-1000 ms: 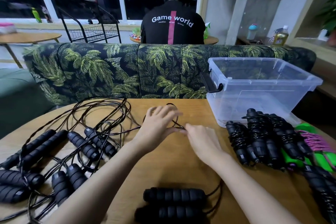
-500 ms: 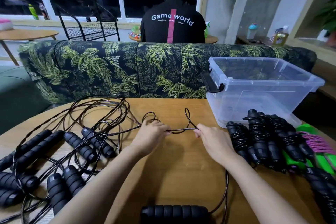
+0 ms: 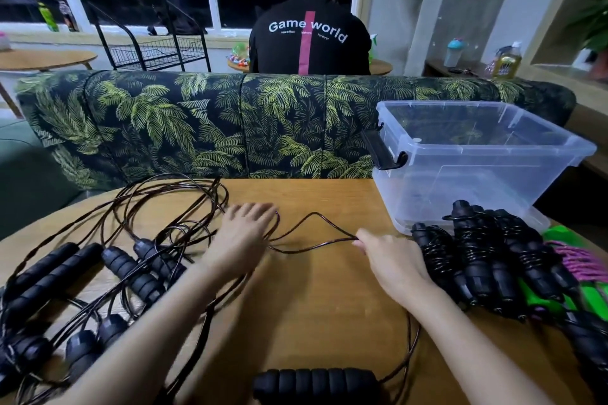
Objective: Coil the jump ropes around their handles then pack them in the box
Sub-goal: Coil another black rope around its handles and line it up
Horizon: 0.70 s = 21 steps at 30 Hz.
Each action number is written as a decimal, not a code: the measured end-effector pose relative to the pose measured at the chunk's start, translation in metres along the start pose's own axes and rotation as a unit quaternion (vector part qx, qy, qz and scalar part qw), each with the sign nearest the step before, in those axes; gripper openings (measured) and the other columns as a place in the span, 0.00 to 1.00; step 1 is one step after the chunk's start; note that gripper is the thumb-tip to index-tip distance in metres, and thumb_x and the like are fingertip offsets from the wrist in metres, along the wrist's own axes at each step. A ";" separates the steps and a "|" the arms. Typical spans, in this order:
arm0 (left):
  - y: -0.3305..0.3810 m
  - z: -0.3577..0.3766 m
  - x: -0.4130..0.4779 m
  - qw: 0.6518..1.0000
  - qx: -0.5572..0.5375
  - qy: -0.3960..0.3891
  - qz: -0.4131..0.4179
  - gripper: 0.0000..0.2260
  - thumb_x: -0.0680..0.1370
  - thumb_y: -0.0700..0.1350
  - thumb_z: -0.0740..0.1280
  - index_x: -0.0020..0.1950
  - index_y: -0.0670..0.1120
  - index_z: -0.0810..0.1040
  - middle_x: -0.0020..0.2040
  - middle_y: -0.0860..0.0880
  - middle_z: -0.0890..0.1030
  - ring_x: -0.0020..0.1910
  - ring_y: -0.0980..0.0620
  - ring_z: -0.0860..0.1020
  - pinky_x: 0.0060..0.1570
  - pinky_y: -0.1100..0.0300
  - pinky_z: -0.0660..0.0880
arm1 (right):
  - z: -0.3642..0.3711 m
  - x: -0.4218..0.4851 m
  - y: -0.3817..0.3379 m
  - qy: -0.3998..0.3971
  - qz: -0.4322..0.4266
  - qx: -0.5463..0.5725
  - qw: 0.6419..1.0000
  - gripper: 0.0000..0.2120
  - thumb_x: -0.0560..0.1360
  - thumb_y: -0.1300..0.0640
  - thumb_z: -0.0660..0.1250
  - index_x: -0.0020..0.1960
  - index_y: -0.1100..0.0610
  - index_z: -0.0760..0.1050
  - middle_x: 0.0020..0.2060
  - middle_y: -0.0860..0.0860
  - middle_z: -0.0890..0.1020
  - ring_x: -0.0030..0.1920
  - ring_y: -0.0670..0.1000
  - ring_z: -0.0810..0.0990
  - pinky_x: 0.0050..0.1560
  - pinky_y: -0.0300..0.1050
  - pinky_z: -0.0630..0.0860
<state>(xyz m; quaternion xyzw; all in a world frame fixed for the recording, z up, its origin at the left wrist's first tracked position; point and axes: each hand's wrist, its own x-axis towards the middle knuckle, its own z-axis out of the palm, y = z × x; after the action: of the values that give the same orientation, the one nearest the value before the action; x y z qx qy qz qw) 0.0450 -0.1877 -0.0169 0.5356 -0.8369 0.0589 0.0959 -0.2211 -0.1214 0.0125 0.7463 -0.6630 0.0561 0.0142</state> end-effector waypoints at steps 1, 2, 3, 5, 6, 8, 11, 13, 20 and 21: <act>0.023 -0.006 0.002 0.999 -0.037 0.003 0.020 0.30 0.81 0.50 0.63 0.81 0.51 0.54 0.78 0.52 0.61 0.76 0.51 0.58 0.76 0.51 0.48 | 0.001 0.002 -0.002 -0.007 -0.010 -0.008 1.000 0.08 0.85 0.53 0.55 0.47 0.50 0.60 0.55 0.46 0.83 0.47 0.57 0.81 0.33 0.47 0.60; 0.045 -0.006 0.005 0.995 -0.071 0.021 0.062 0.31 0.81 0.55 0.61 0.80 0.50 0.54 0.77 0.51 0.62 0.75 0.51 0.57 0.76 0.52 0.45 | 0.002 0.004 -0.005 -0.012 -0.022 -0.013 1.000 0.08 0.84 0.53 0.55 0.47 0.50 0.59 0.56 0.45 0.83 0.49 0.56 0.81 0.33 0.48 0.59; 0.063 -0.005 0.008 0.989 -0.092 0.040 0.107 0.30 0.80 0.58 0.60 0.79 0.48 0.57 0.75 0.50 0.66 0.74 0.52 0.59 0.76 0.52 0.43 | 0.003 0.005 -0.006 -0.016 -0.032 -0.020 0.999 0.08 0.84 0.53 0.56 0.47 0.49 0.58 0.57 0.44 0.82 0.49 0.55 0.81 0.33 0.48 0.60; 0.081 0.002 0.012 0.981 -0.091 0.043 0.166 0.26 0.79 0.60 0.56 0.72 0.47 0.70 0.61 0.50 0.77 0.66 0.51 0.69 0.77 0.45 0.50 | 0.002 0.006 -0.005 -0.007 -0.038 -0.017 0.999 0.09 0.84 0.52 0.56 0.47 0.49 0.57 0.56 0.43 0.82 0.51 0.54 0.81 0.35 0.48 0.63; 0.079 0.006 0.014 0.980 -0.085 0.052 0.174 0.23 0.79 0.59 0.54 0.65 0.47 0.75 0.54 0.51 0.79 0.60 0.51 0.73 0.75 0.42 0.57 | 0.000 0.004 -0.003 0.003 -0.037 -0.011 0.999 0.09 0.84 0.50 0.55 0.47 0.49 0.58 0.55 0.43 0.83 0.50 0.54 0.81 0.36 0.48 0.66; 0.071 0.003 0.016 0.981 -0.094 0.058 0.159 0.18 0.81 0.55 0.54 0.55 0.47 0.78 0.46 0.53 0.80 0.51 0.51 0.76 0.70 0.44 0.65 | -0.005 -0.001 0.002 0.010 -0.029 -0.001 1.000 0.09 0.84 0.48 0.52 0.47 0.50 0.60 0.50 0.43 0.83 0.47 0.52 0.80 0.39 0.47 0.71; 0.052 -0.006 0.019 0.981 -0.103 0.079 0.144 0.11 0.82 0.51 0.59 0.52 0.48 0.78 0.47 0.53 0.82 0.49 0.51 0.78 0.67 0.49 0.65 | -0.009 -0.006 0.002 0.036 -0.027 0.024 0.999 0.08 0.84 0.50 0.51 0.50 0.51 0.66 0.50 0.43 0.83 0.47 0.52 0.80 0.41 0.46 0.73; 0.036 -0.008 0.018 0.981 -0.100 0.111 0.125 0.05 0.80 0.47 0.65 0.49 0.48 0.79 0.44 0.54 0.83 0.45 0.51 0.79 0.63 0.46 0.68 | -0.010 -0.005 -0.002 0.076 -0.021 0.035 0.996 0.13 0.82 0.50 0.47 0.50 0.53 0.68 0.50 0.44 0.84 0.48 0.53 0.81 0.40 0.46 0.75; -0.007 0.004 -0.002 0.989 -0.078 0.108 0.065 0.09 0.79 0.50 0.58 0.46 0.49 0.77 0.41 0.56 0.81 0.42 0.49 0.79 0.55 0.49 0.68 | 0.028 0.012 0.007 0.139 -0.016 -0.022 0.990 0.10 0.75 0.60 0.72 0.48 0.48 0.74 0.50 0.44 0.80 0.52 0.52 0.71 0.33 0.44 0.71; -0.003 0.006 -0.002 0.989 -0.049 0.120 0.075 0.05 0.79 0.48 0.63 0.46 0.50 0.77 0.41 0.55 0.82 0.42 0.49 0.79 0.53 0.50 0.68 | 0.029 0.014 0.000 0.167 -0.021 -0.025 0.985 0.12 0.72 0.57 0.75 0.54 0.50 0.79 0.52 0.48 0.80 0.55 0.57 0.74 0.38 0.48 0.76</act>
<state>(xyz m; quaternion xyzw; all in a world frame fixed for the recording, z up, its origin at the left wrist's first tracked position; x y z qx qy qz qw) 0.0476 -0.1885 -0.0235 0.4551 -0.8590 0.0883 0.2173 -0.2177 -0.1381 -0.0143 0.7399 -0.6365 0.1629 0.1445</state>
